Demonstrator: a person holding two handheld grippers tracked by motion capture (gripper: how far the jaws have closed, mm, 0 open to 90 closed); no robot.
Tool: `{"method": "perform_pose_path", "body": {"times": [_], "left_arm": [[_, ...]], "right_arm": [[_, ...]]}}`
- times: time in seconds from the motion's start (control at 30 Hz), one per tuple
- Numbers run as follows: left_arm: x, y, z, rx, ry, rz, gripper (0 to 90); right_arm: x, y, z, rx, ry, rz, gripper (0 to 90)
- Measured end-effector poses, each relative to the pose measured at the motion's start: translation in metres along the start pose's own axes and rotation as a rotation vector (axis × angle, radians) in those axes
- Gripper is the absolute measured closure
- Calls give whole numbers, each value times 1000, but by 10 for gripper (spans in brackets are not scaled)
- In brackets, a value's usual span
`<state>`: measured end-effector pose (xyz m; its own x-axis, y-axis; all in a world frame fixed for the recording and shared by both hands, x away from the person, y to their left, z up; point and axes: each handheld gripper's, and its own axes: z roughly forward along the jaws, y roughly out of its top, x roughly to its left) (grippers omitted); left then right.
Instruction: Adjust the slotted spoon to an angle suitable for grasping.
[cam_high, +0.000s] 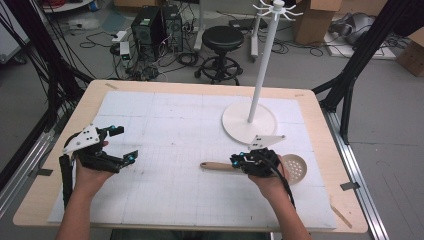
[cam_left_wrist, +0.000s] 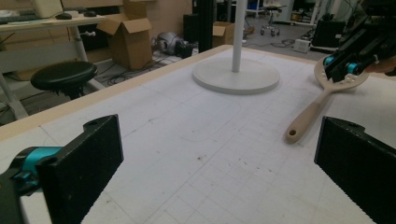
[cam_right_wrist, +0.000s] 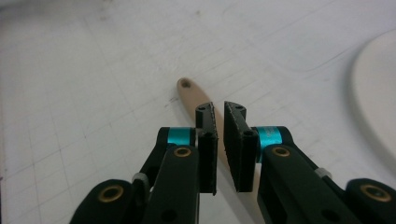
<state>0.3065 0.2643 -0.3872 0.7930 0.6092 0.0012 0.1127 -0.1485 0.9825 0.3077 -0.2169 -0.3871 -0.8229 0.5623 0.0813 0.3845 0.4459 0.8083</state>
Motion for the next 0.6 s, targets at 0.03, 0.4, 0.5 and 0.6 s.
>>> {"method": "perform_pose_path", "body": {"times": [0.03,0.4,0.5,0.6], "left_arm": [[0,0,-1,-5,-1,-3,17],[-1,1,1,-6,-13,-3,17],[-1,1,1,-4,-18,-4,17],[-1,1,2,-1,-22,-8,17]], "right_arm": [[0,0,0,0,0,0,774],[-11,-6,-29,-100,-17,-9,590],[-12,-6,-31,-116,-21,-9,556],[-12,-5,-33,-129,-30,-11,519]]}}
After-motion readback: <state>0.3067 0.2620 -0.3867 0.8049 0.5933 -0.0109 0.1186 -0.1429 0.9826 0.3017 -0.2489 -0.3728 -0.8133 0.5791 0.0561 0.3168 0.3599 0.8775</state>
